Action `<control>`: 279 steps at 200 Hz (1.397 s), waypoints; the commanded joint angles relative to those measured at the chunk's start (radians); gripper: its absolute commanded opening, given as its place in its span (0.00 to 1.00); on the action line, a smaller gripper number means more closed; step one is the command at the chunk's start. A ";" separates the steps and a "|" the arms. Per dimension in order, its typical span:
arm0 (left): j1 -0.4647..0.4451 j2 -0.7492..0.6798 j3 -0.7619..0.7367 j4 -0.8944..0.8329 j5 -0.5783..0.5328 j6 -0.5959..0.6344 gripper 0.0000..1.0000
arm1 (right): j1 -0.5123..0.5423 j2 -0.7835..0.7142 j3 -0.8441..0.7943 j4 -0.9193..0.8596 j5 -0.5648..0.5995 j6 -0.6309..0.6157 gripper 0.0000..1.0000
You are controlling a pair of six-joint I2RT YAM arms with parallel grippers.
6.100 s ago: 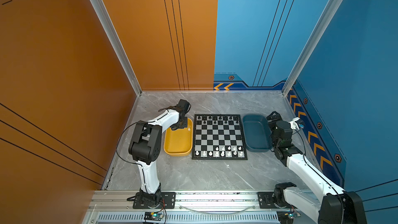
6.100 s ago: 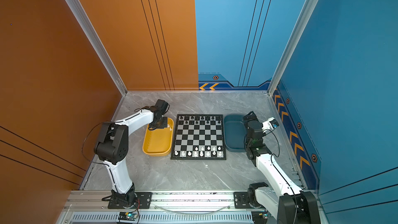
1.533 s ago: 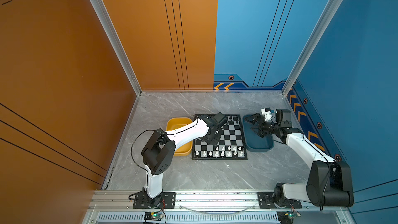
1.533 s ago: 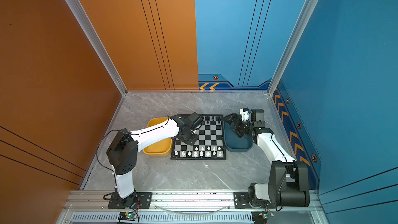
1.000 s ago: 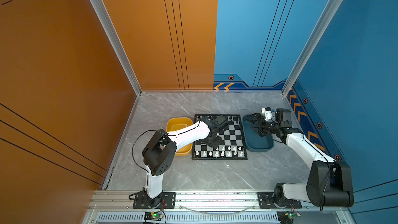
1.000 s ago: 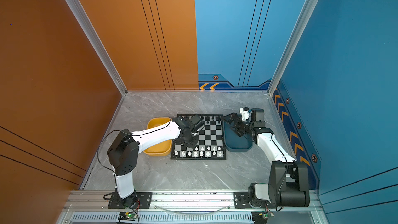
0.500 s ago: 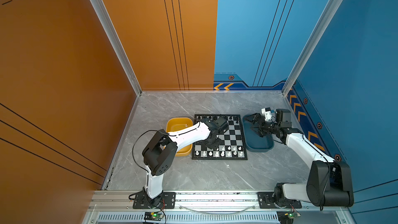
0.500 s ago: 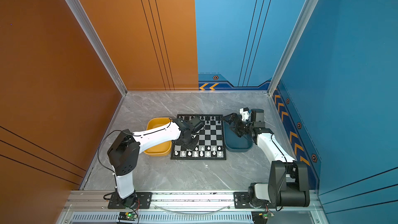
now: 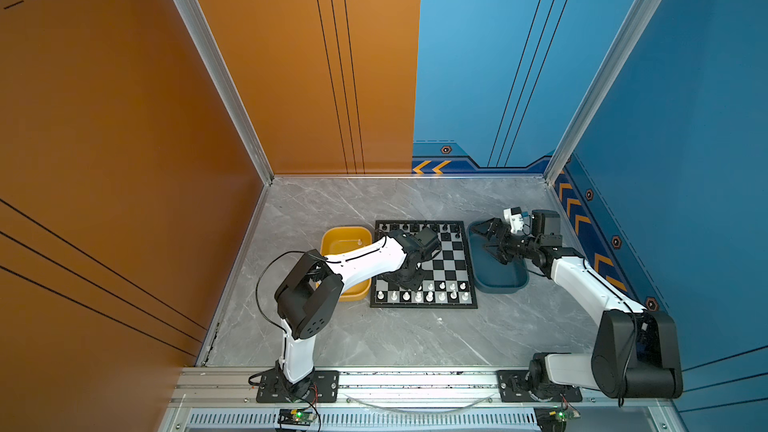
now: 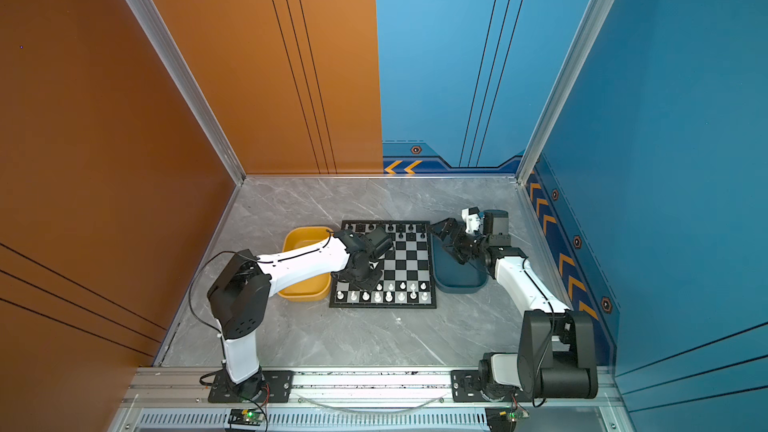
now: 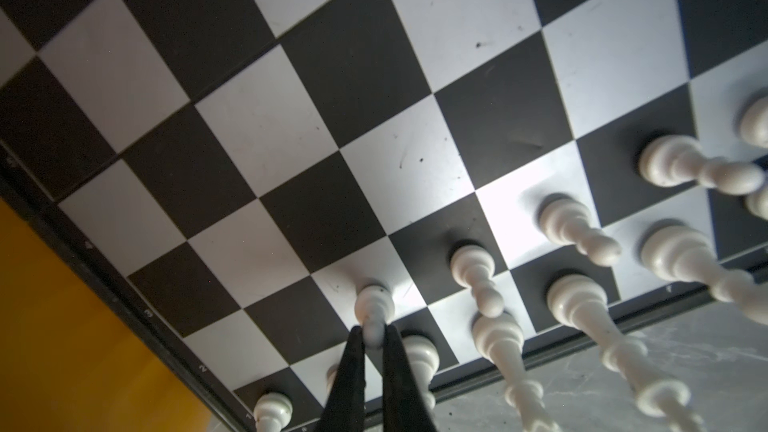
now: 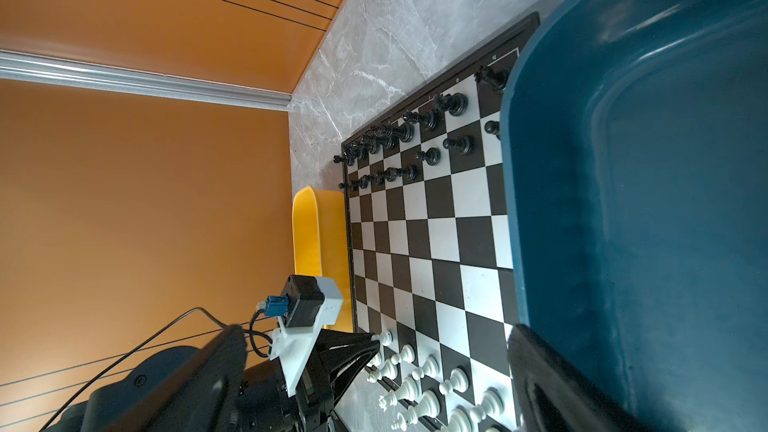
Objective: Set up the chess pieces on the board
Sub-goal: 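Lower the pawn onto the next square along the row and open the left gripper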
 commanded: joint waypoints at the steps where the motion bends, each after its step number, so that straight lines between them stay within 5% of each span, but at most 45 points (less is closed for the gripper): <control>1: -0.010 0.013 -0.006 -0.024 0.001 -0.012 0.00 | 0.007 0.005 -0.011 0.018 -0.013 0.008 1.00; 279: -0.021 0.025 -0.002 -0.024 0.009 -0.012 0.23 | 0.014 0.018 -0.010 0.024 -0.010 0.011 1.00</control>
